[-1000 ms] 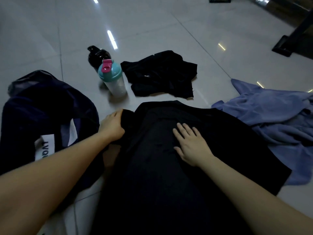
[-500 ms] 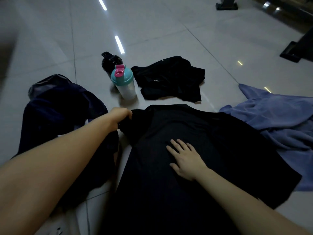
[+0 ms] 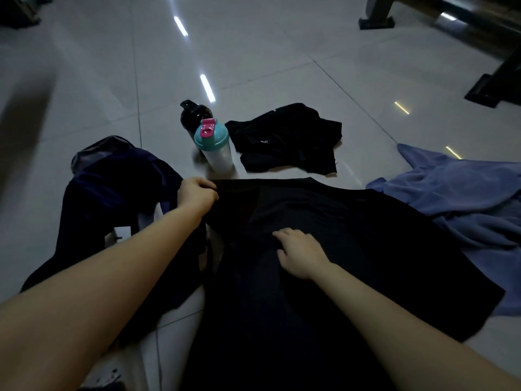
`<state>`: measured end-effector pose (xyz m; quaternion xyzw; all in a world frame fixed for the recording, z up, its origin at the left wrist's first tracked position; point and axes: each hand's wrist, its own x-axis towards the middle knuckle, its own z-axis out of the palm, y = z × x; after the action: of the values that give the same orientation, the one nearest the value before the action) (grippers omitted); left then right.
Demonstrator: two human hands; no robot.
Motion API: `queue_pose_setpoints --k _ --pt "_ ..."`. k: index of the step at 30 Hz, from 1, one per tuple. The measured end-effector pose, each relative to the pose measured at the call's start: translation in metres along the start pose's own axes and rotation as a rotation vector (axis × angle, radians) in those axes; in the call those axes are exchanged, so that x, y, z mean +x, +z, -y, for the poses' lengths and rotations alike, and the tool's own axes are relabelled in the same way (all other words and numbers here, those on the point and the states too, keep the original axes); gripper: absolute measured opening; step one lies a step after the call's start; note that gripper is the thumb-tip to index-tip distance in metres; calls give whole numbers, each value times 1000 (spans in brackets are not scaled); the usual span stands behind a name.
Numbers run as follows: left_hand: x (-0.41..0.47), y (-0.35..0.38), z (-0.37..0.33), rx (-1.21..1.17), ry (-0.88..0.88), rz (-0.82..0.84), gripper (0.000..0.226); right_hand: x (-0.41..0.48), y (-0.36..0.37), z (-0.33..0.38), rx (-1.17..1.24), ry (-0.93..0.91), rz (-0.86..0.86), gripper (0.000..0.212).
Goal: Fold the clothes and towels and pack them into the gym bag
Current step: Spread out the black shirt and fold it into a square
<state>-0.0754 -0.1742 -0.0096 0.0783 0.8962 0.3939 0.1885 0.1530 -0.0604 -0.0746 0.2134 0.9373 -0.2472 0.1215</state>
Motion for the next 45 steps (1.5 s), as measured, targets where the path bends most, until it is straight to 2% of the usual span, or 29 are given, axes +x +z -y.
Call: queue_pose_setpoints --k 2,4,6,8,10,12,14,16,18,21,23,24,27,29,30,32,36,39,40,42,44,45 --pt "-22 4 -6 198 287 -110 19 4 4 2 359 88 33 53" --pt "-43 15 -8 319 581 -141 19 9 7 -2 618 165 61 49" --pt "-60 33 -8 391 751 -121 18 15 5 -8 864 252 -2 37" --pt "-78 58 -10 381 788 -56 22 18 -4 -17 1229 362 -96 34" --pt "-101 80 -16 281 741 154 41 20 -14 -33 1637 442 -85 56" --pt "-122 94 -13 215 677 414 61 21 -17 -57 1843 490 -27 81" --pt "-130 92 3 237 671 416 56 17 -19 -68 1818 531 33 95" --pt "-125 78 32 282 586 267 39 13 -22 -59 1620 593 21 80" --pt "-122 60 64 405 418 216 33 15 -22 -49 1407 654 -61 77" --pt "-136 38 109 601 257 297 57 18 -23 -39 1318 665 -163 75" --pt "-150 27 132 685 194 285 73 18 -29 -35 1353 649 -204 74" --pt "-156 24 140 696 171 259 74 19 -32 -37 1335 645 -232 71" --pt "-167 18 156 617 59 289 51 21 -46 -40 1340 617 -315 64" --pt "-172 16 161 588 -17 386 30 21 -53 -41 1331 592 -327 47" --pt "-173 15 163 591 -34 410 21 22 -56 -42 1313 584 -328 38" --pt "-172 14 165 593 -41 393 13 23 -61 -48 1301 577 -336 35" --pt "-161 5 160 543 38 261 13 29 -64 -65 1383 609 -357 46" --pt "-156 -3 154 472 76 178 16 37 -63 -79 1311 659 -385 55" --pt "-157 -6 154 472 81 226 19 35 -62 -80 1277 673 -381 58" --pt "-166 -10 161 571 83 443 32 35 -57 -83 1251 680 -389 61" --pt "-178 -13 172 816 161 638 44 32 -54 -84 1400 676 -383 53" --pt "-183 -15 176 931 195 669 39 33 -51 -86 1475 668 -424 47"
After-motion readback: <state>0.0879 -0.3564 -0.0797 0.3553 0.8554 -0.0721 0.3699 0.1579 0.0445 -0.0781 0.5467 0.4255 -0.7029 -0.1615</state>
